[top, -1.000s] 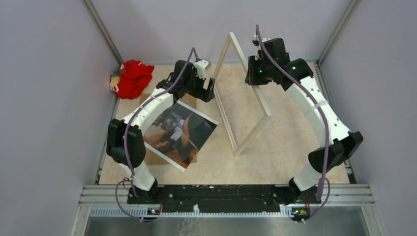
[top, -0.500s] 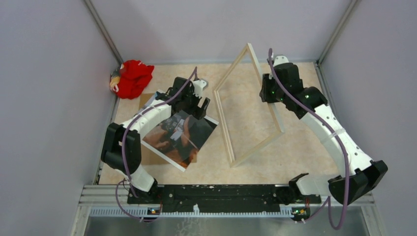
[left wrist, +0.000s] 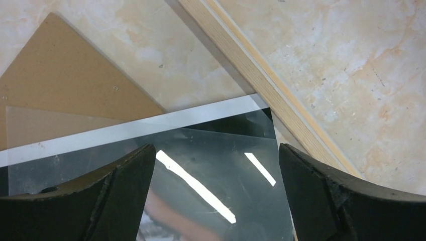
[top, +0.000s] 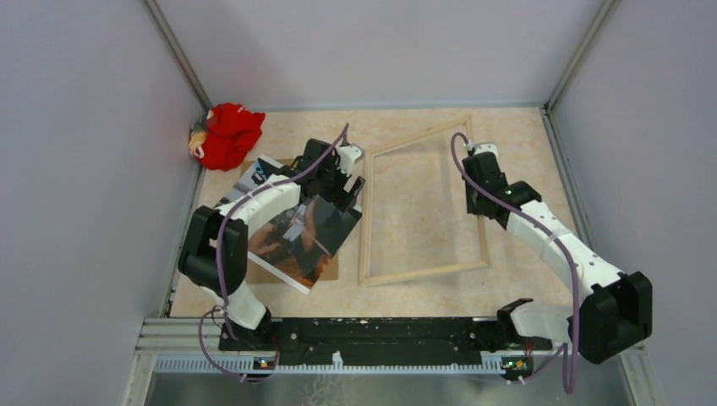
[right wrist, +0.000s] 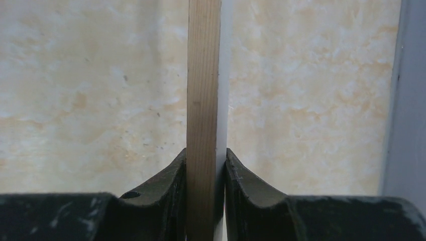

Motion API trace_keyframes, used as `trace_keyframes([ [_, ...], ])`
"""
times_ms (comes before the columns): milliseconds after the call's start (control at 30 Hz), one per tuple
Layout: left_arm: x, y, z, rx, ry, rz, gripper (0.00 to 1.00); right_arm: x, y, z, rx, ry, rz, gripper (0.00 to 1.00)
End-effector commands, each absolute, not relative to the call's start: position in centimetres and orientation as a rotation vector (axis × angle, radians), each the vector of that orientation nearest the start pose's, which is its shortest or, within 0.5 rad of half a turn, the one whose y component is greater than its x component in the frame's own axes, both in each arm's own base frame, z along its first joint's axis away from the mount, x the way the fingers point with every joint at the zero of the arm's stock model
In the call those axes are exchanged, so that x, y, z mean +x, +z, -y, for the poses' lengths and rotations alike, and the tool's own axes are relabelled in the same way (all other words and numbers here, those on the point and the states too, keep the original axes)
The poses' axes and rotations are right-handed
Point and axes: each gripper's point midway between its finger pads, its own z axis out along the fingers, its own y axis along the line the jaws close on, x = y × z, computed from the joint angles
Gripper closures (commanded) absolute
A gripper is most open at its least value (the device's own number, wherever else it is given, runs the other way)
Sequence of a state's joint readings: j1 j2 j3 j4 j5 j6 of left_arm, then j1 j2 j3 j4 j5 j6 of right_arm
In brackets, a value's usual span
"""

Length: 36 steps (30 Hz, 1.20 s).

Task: Put the photo into the frame
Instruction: Turn over the photo frame at the center of the board.

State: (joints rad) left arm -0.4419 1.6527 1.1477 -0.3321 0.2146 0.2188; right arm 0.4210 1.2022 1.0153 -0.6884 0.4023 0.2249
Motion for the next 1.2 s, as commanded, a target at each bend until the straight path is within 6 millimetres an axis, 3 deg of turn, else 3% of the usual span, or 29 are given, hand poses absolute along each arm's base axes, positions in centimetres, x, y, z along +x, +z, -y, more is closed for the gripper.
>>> trace_keyframes([
  [0,37.0,8.5,21.3,0.958,-0.321,-2.21,0.01,30.8,15.4,-4.7,-0.114,-0.352,-2.329,0.8],
  [300,36.4,5.3,22.0,1.066,-0.229,-2.196,0.02,31.7,13.4,-1.4,-0.076,-0.515,-2.346,0.81],
  [500,36.1,5.4,23.9,1.094,-0.226,-2.142,0.02,32.0,10.6,-0.6,-0.043,-0.604,-2.39,0.91],
  [633,35.6,5.2,24.9,1.134,-0.217,-2.113,0.02,31.7,9.6,0.8,0.006,-0.719,-2.368,0.89],
  [767,35.5,4.5,25.1,1.175,-0.179,-2.099,0.02,31.5,9.3,2.0,0.051,-0.798,-2.323,0.76],
  [900,36.1,3.9,25.0,1.214,-0.115,-2.049,0.01,31.2,7.9,3.3,0.103,-0.837,-2.358,0.75],
  [1033,35.9,3.6,25.5,1.223,-0.124,-2.06,0.02,31.2,6.3,3.3,0.122,-0.802,-2.402,0.73],
  [1167,35.2,3.6,26.5,1.25,-0.144,-2.029,0.02,31.7,4.7,2.3,0.09,-0.747,-2.459,0.65],
])
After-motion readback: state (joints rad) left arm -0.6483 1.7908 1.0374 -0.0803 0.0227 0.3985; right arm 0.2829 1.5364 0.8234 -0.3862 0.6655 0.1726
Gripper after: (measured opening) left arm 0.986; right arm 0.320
